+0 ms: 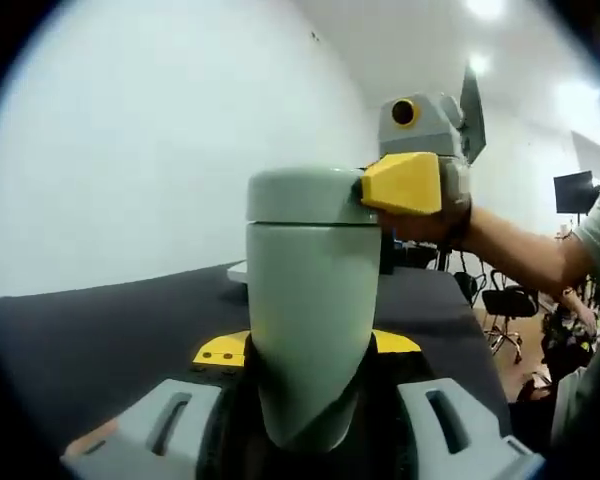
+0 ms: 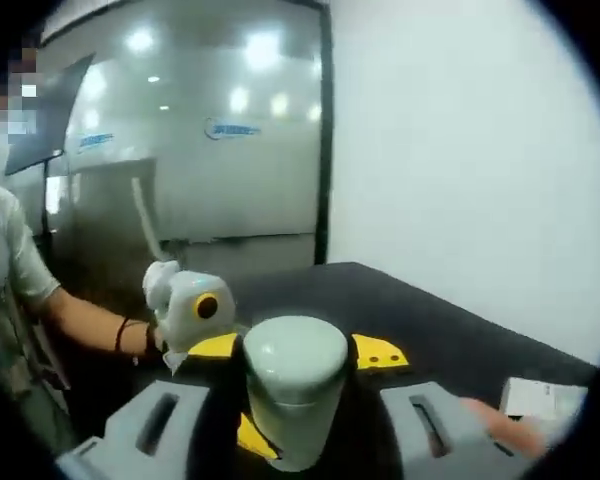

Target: Assemble the cup parts correctly, then place the assembled cup into the box.

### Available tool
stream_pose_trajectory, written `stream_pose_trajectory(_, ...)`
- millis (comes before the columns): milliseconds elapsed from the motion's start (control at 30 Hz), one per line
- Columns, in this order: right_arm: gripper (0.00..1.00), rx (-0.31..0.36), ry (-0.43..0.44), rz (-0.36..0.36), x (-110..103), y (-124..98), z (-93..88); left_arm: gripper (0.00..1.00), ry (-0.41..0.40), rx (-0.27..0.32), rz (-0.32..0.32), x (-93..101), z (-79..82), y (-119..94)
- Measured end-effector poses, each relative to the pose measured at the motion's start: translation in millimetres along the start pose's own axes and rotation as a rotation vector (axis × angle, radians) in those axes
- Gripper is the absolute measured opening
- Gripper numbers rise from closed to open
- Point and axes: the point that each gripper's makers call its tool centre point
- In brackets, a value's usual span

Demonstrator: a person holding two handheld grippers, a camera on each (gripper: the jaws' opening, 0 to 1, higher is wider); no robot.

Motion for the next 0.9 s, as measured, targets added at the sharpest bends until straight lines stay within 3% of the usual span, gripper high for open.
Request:
stream_pose_trajectory(100, 0.38, -0.008, 0.008, -0.104, 0, -1, -0.1, 0.39, 0.006, -0.001, 0.001, 0.4, -0.3, -1)
stream_pose_trajectory(233, 0.37, -0.001, 0.012, -0.169, 5, 0, -0.4, 0.38, 0.003, -0.008, 0.014, -1.1, -0.1, -1)
stream_pose_trajectory(300, 0.37, 0.003, 0.06, -0.223, 14, 0, -1.7, 0.38, -0.004, -0.013, 0.025, -2.3, 0.1, 0)
stream_pose_trajectory(400, 0.38, 0.012, 0.044, -0.226, 15, -2, -1.2, 0.38, -0.007, -0.012, 0.023, -3.3, -0.3, 0)
stream_pose_trajectory(433, 0.38, 0.025, -0.023, -0.199, 13, -1, 0.7, 0.38, -0.003, -0.008, 0.019, -2.3, -0.6, 0)
stream_pose_trajectory(500, 0.39, 0.029, -0.072, -0.091, 9, -2, -0.5, 0.38, -0.004, -0.002, 0.018, -3.0, -0.3, -1)
stream_pose_trajectory(600, 0.54, 0.038, -0.038, 0.125, 5, -8, 0.2, 0.38, -0.008, 0.003, 0.013, -3.0, 0.5, -1)
stream_pose_trajectory(633, 0.53, 0.06, -0.031, 0.178, 6, -9, 3.0, 0.38, -0.004, 0.001, 0.011, -2.8, 0.5, -1)
stream_pose_trajectory(733, 0.4, 0.094, -0.054, 0.231, 7, -10, 10.2, 0.38, 0.011, -0.005, 0.011, 1.2, 0.0, 3)
stream_pose_trajectory(767, 0.4, 0.131, -0.044, 0.229, 8, -8, 17.1, 0.38, 0.012, -0.005, 0.012, 1.0, -0.2, 3)
stream_pose_trajectory(800, 0.39, 0.127, -0.041, 0.282, -2, -9, 17.3, 0.38, 0.013, -0.006, 0.012, 0.6, -0.2, 3)
stream_pose_trajectory(900, 0.39, 0.101, -0.097, 0.266, -3, -4, 15.1, 0.38, 0.005, -0.007, 0.011, -0.7, -0.2, 1)
Point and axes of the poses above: the point that each gripper's makers call its tool centre point, and the gripper's own axes: y roughly forward along the fingers, x roughly to its right, z roughly out of its top, and after that the axes turned 7 degrees about -y, right-handed
